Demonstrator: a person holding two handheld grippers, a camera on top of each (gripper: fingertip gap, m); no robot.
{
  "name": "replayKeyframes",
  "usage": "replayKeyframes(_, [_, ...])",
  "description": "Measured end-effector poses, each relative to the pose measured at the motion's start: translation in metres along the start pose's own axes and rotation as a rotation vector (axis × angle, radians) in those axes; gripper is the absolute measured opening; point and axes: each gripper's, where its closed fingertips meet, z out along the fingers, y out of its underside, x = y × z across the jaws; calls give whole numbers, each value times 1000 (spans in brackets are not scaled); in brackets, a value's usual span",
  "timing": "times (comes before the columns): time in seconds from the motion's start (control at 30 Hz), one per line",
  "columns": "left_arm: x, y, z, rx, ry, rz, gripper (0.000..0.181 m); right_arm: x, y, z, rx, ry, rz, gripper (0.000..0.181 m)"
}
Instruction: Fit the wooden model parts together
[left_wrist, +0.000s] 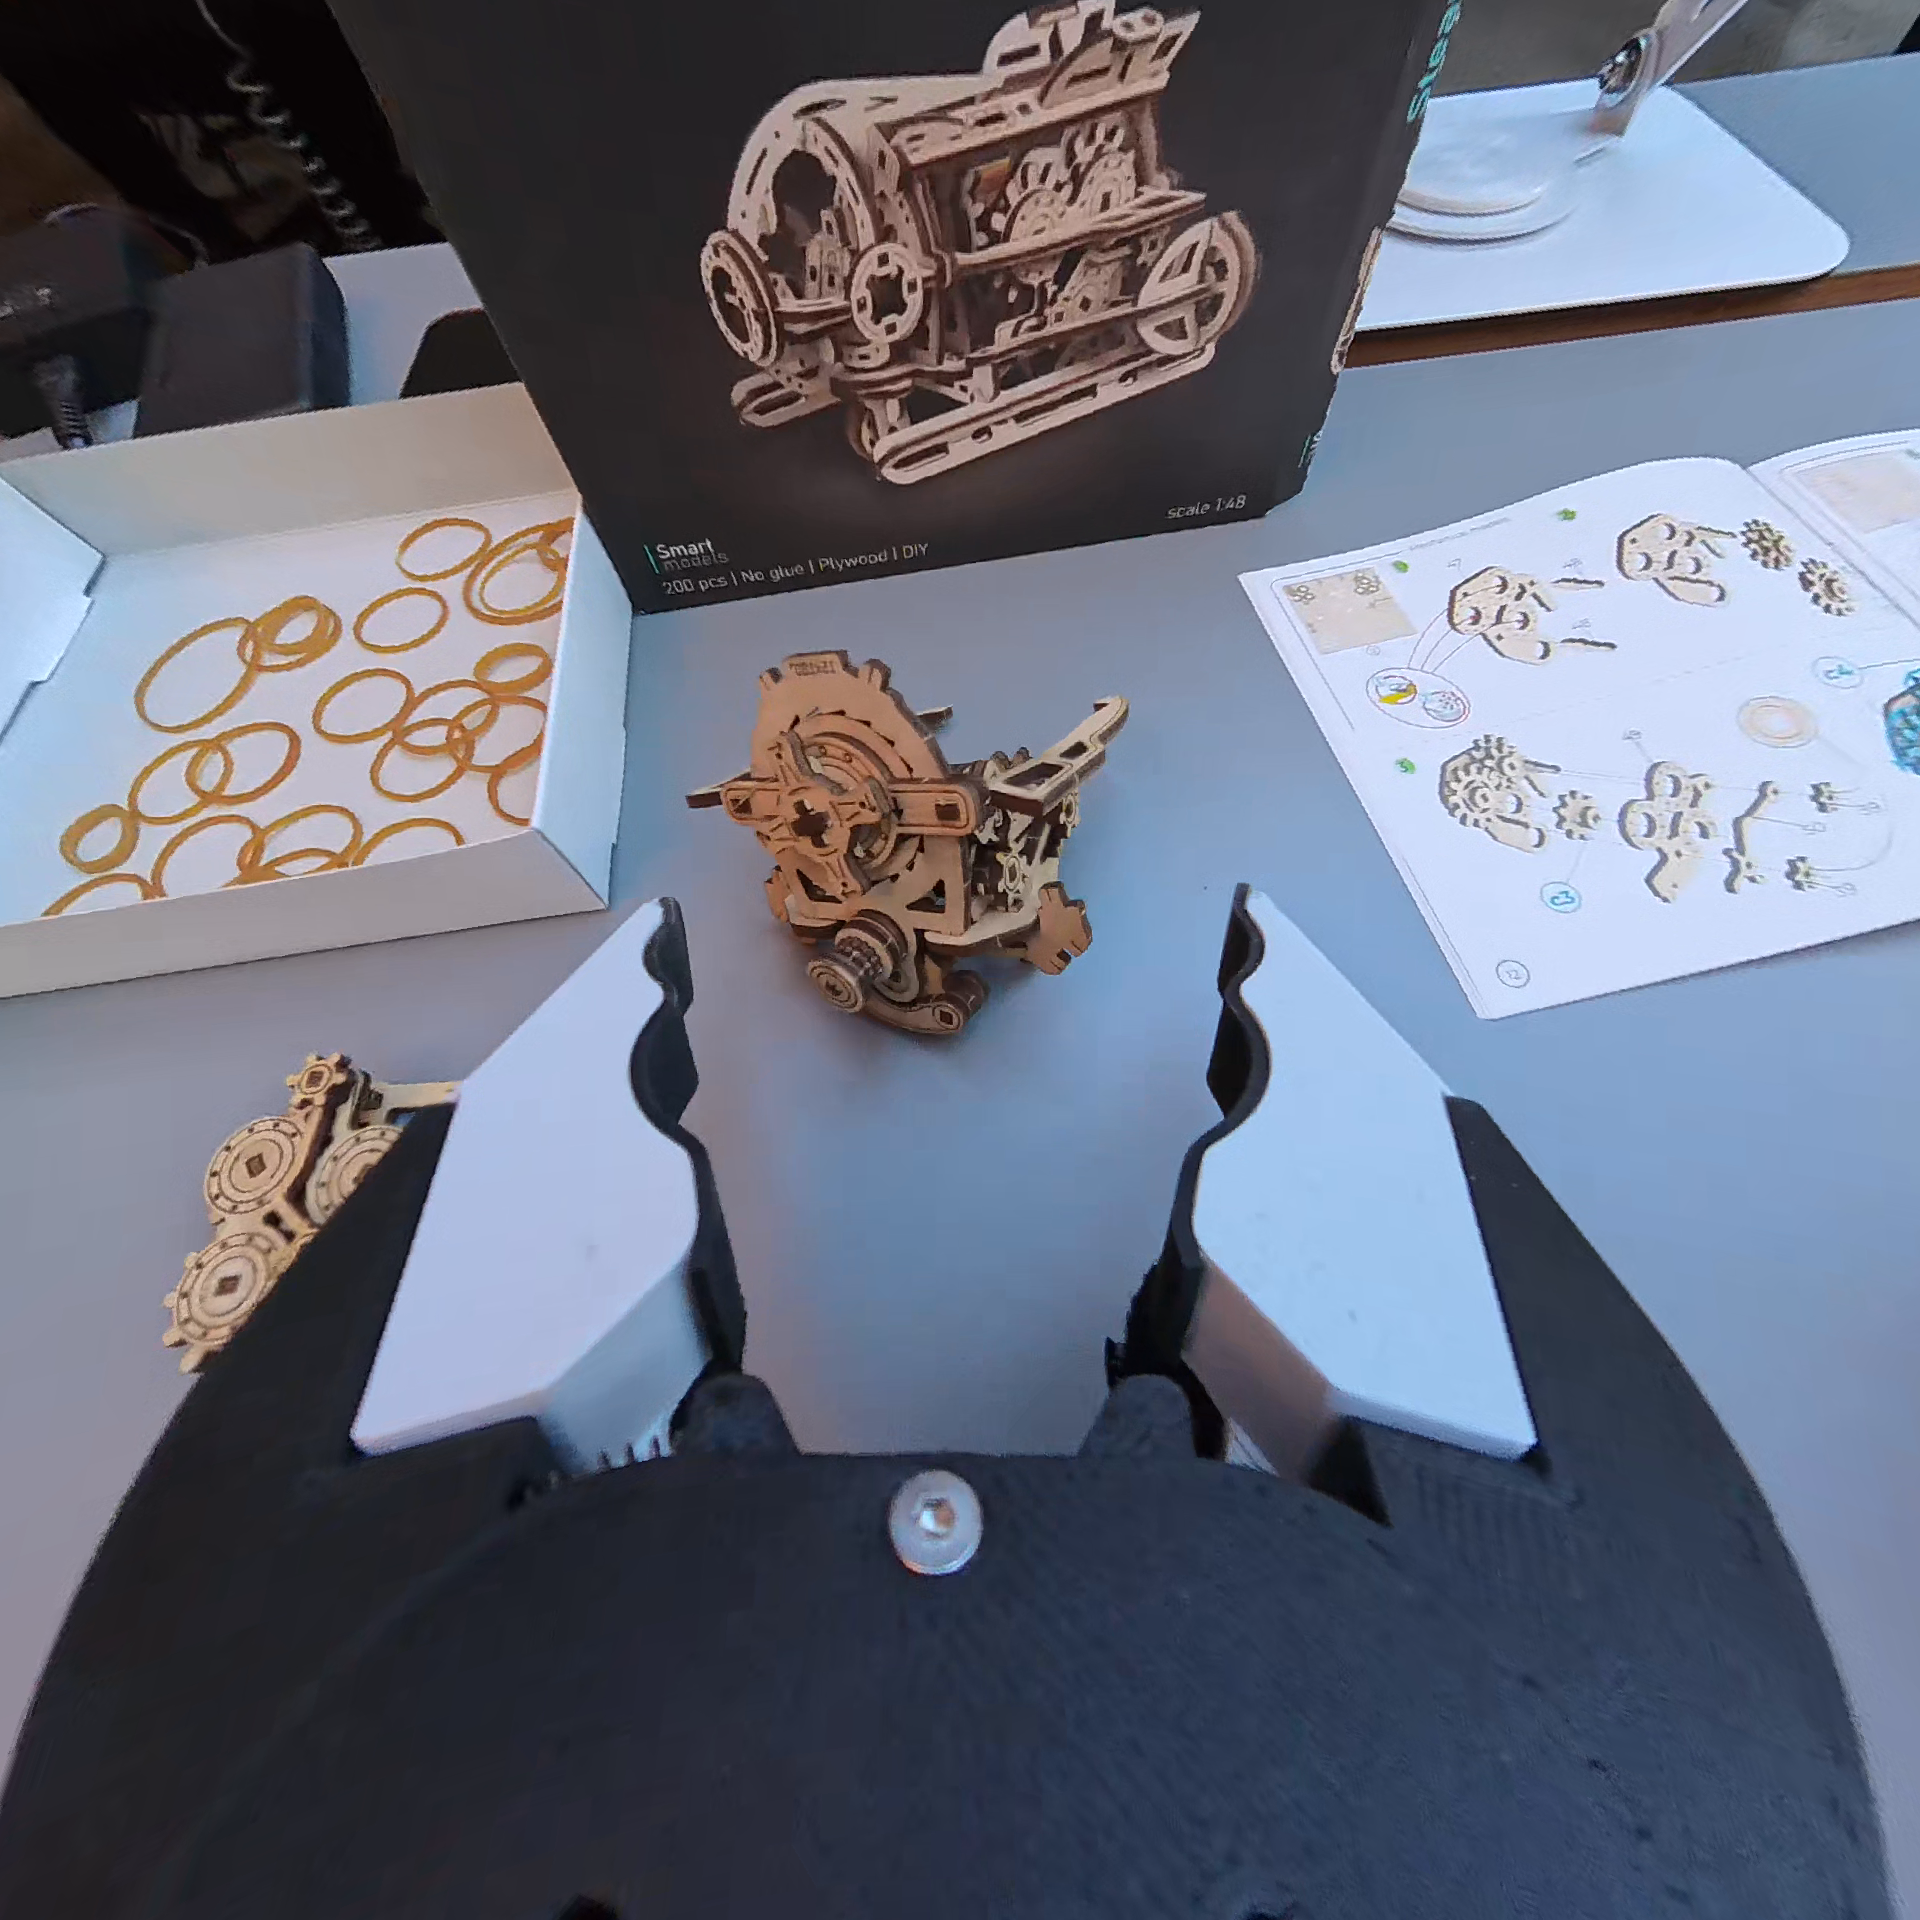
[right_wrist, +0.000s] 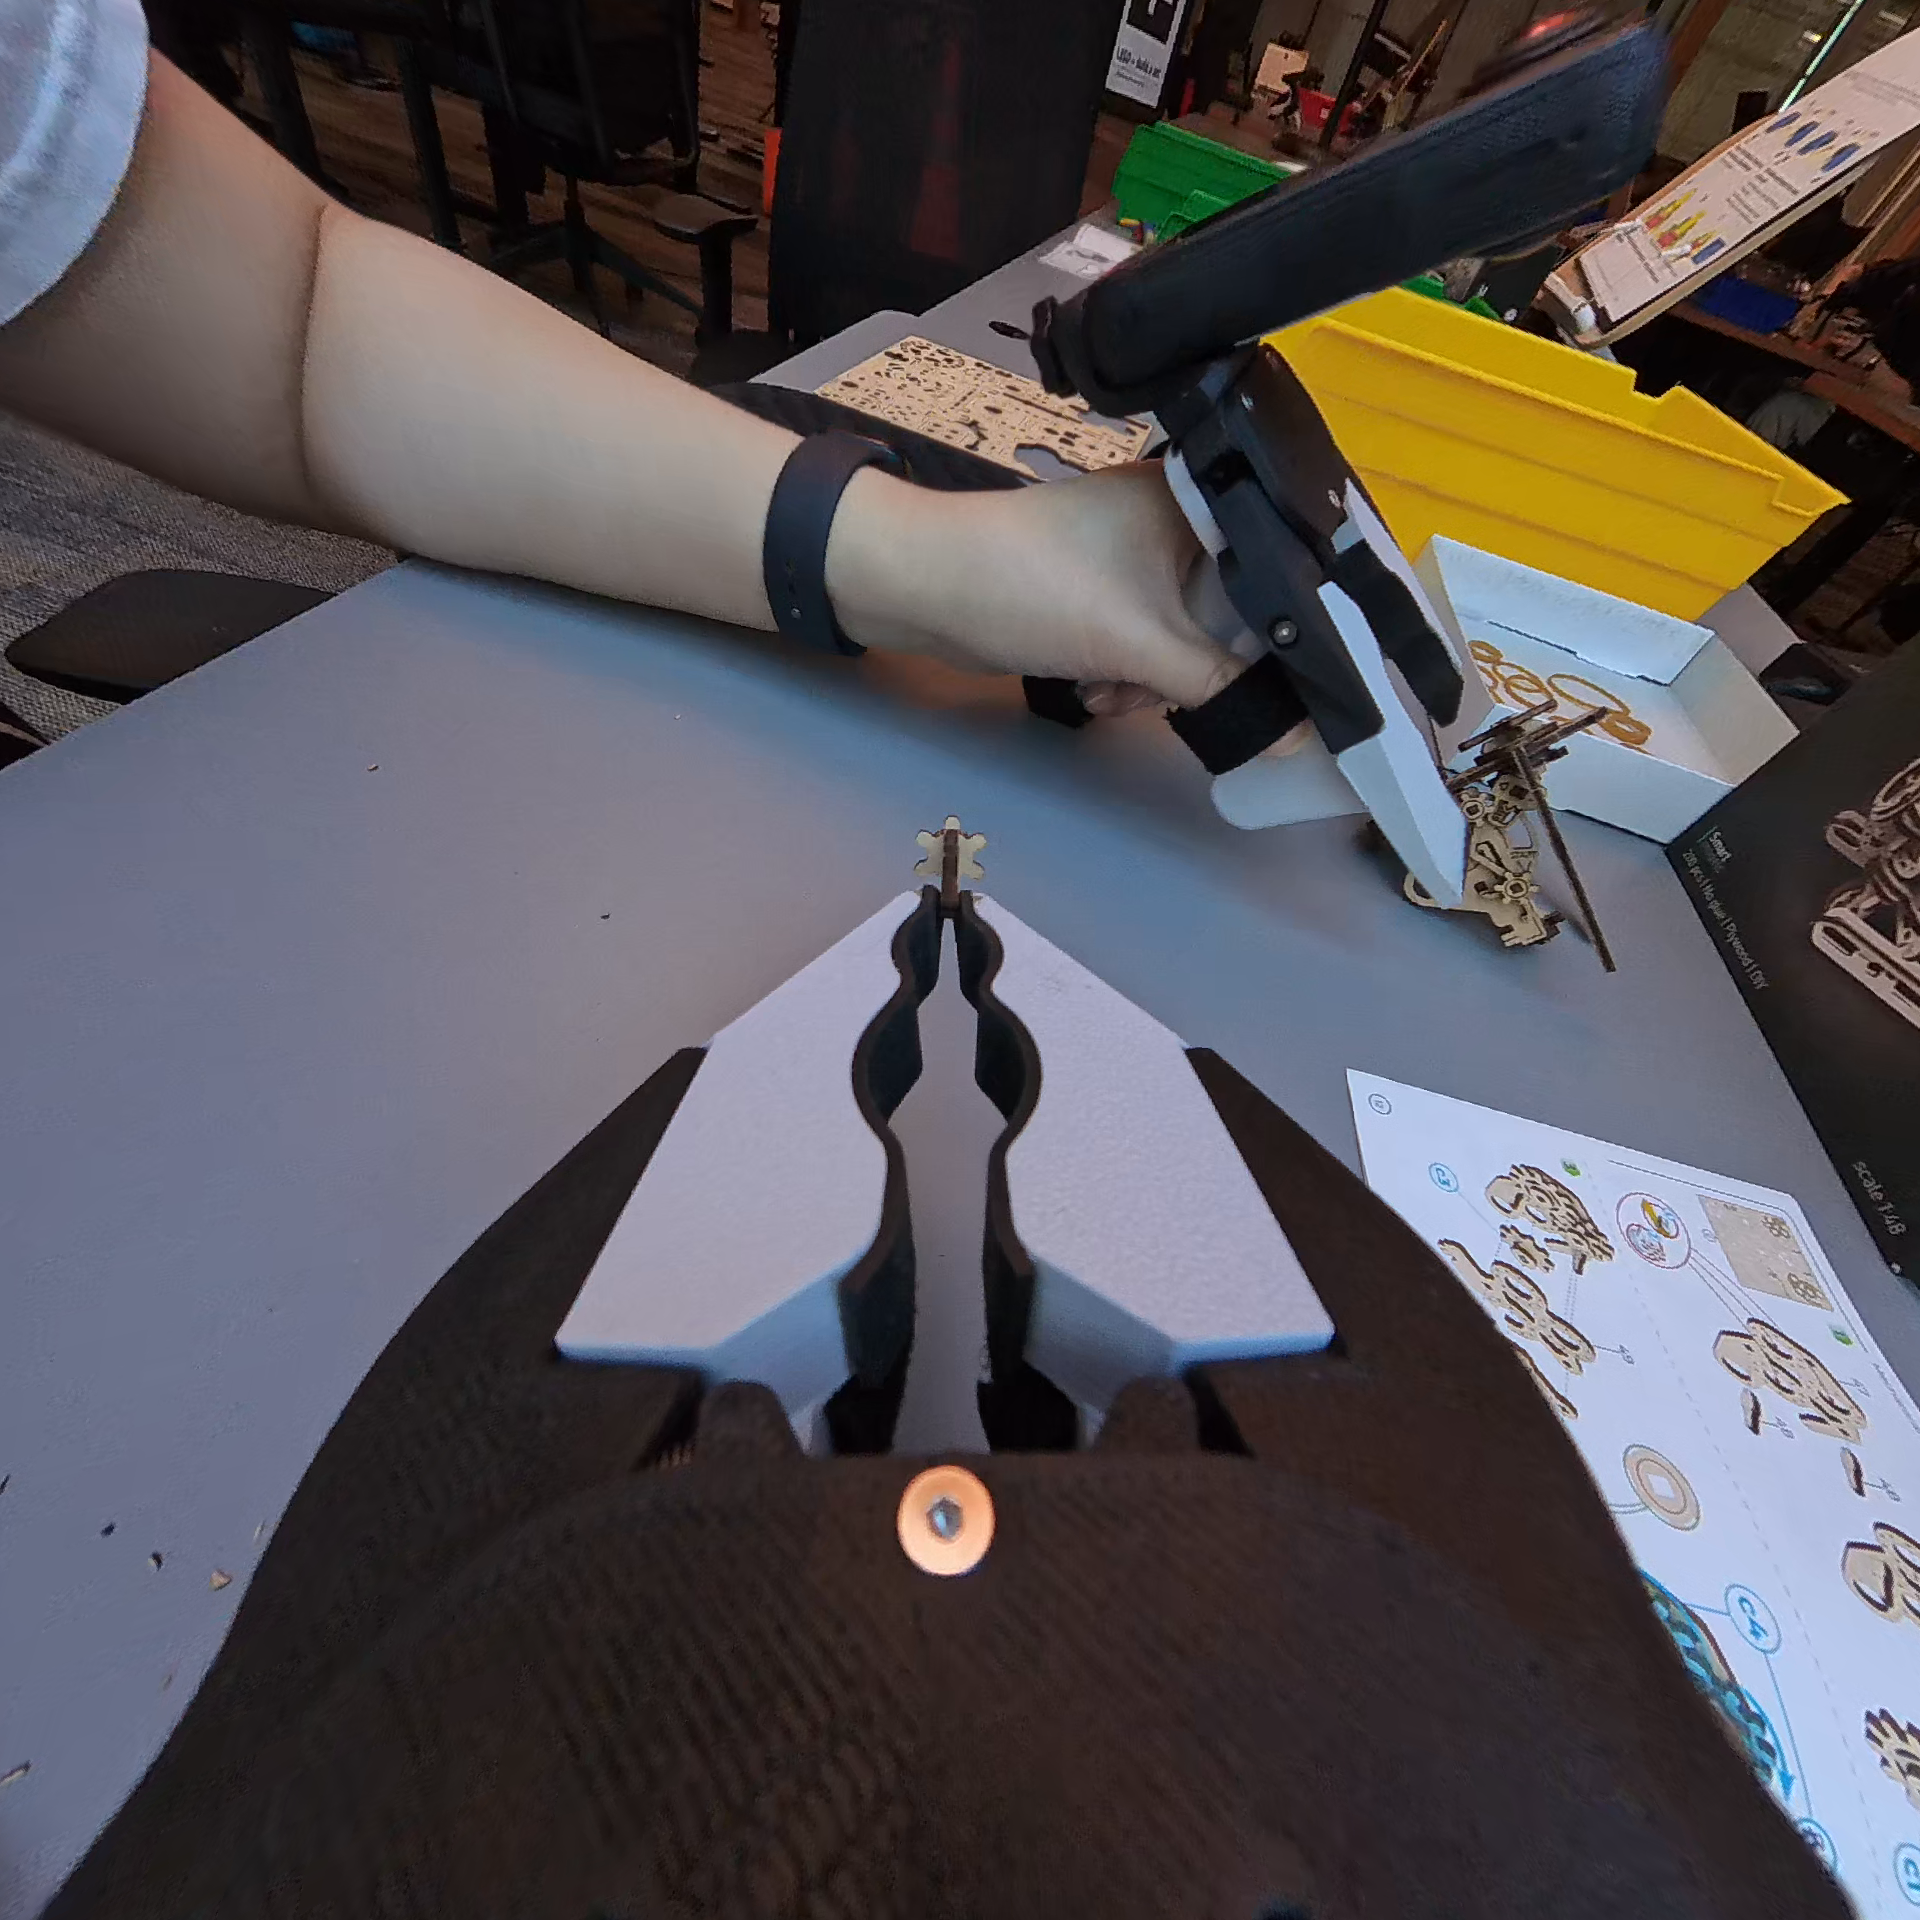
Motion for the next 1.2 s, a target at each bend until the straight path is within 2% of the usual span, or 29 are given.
replayKeyframes(0.2, [2,-5,11,-11,8,-32,96,-2,2,3,-21,1,-33,0])
replayKeyframes(0.33, [6,-6,15,-16,67,-88,82,-3,4,4,-31,3,-48,0])
replayKeyframes(0.43, [6,-6,17,-24,94,-110,79,-4,5,5,-44,4,-66,0])
replayKeyframes(0.63, [5,-2,20,-53,100,-74,57,-6,7,7,-57,-1,-83,0])
replayKeyframes(1.03, [7,0,14,-53,151,-40,56,-7,9,5,-68,-12,-94,0])
replayKeyframes(1.2, [20,-2,2,-30,286,-57,55,-9,12,5,-88,-26,-96,0])
